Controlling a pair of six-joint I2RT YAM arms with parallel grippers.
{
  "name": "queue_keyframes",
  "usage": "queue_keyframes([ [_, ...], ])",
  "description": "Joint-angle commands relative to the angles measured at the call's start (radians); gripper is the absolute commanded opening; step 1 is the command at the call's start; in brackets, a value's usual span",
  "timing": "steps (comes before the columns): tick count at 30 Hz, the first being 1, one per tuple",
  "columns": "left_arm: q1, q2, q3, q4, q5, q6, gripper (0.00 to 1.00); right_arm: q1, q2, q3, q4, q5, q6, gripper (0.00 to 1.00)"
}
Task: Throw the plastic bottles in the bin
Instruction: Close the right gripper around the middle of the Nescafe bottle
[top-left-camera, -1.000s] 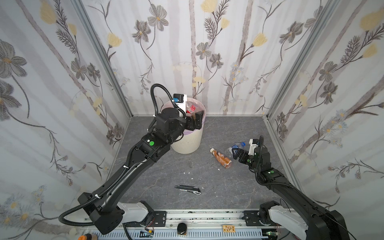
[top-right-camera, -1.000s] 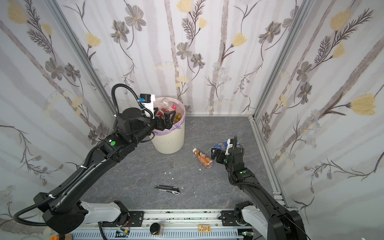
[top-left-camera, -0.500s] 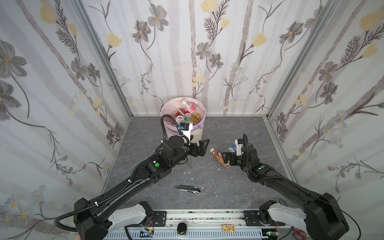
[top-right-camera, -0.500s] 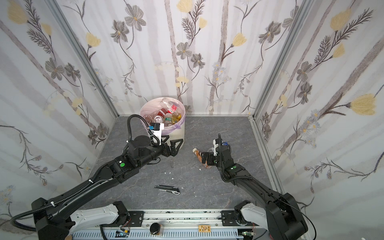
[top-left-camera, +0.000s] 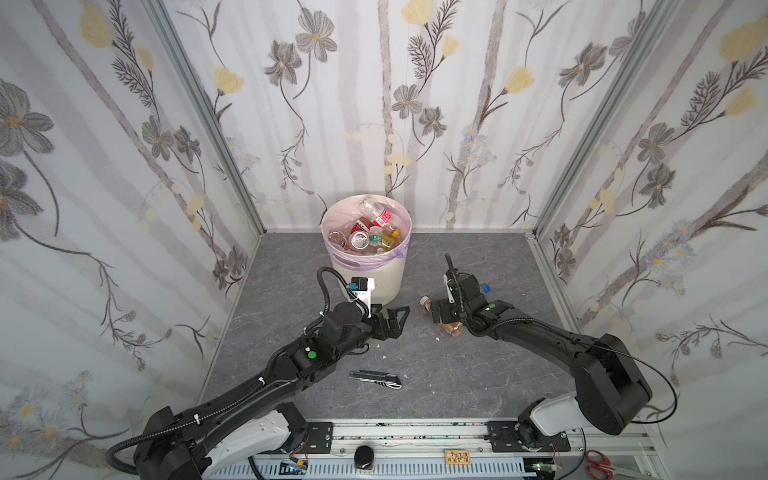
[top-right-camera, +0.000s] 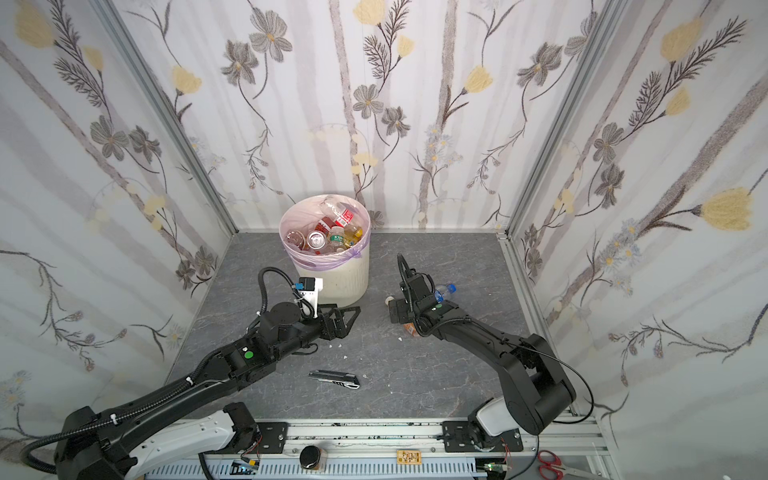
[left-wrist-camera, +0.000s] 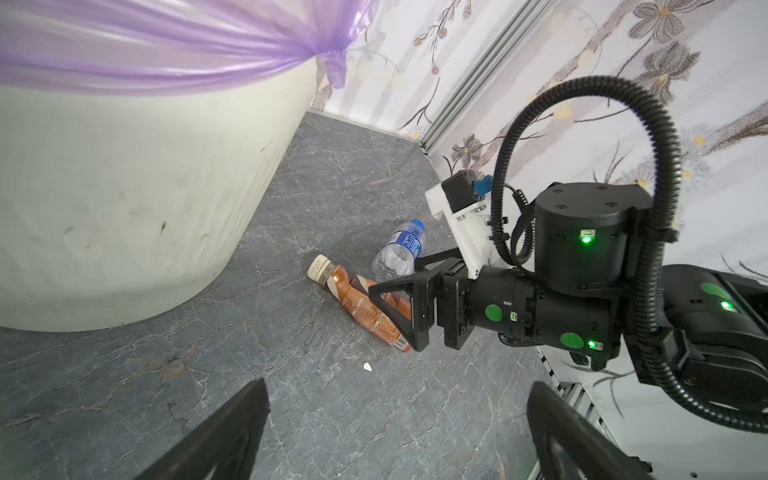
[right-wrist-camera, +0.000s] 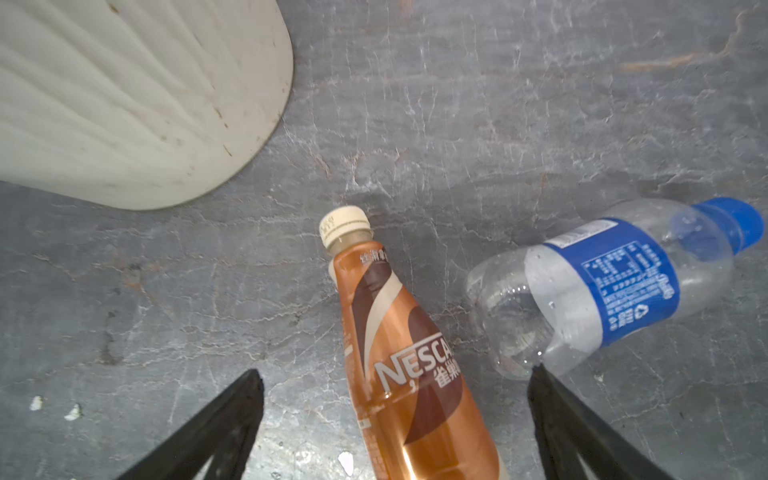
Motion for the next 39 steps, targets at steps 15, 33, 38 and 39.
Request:
queue_keyframes([
  [15,-0.001,0.025,-0.004,0.082,0.009,-0.012,1.00,0.050,0.061,-0.034,-0.015,-0.005,0.037,0.80],
  [33,0.000,0.016,-0.030,0.080,-0.010,-0.023,1.00,0.048,-0.032,0.003,-0.041,-0.041,0.054,0.90],
  [38,-0.002,0.034,-0.037,0.076,-0.009,-0.026,1.00,-0.044,-0.076,0.004,-0.018,-0.083,0.056,0.99],
  [39,-0.001,0.039,-0.038,0.075,-0.008,-0.028,1.00,-0.054,-0.074,0.005,-0.010,-0.104,0.059,0.99],
])
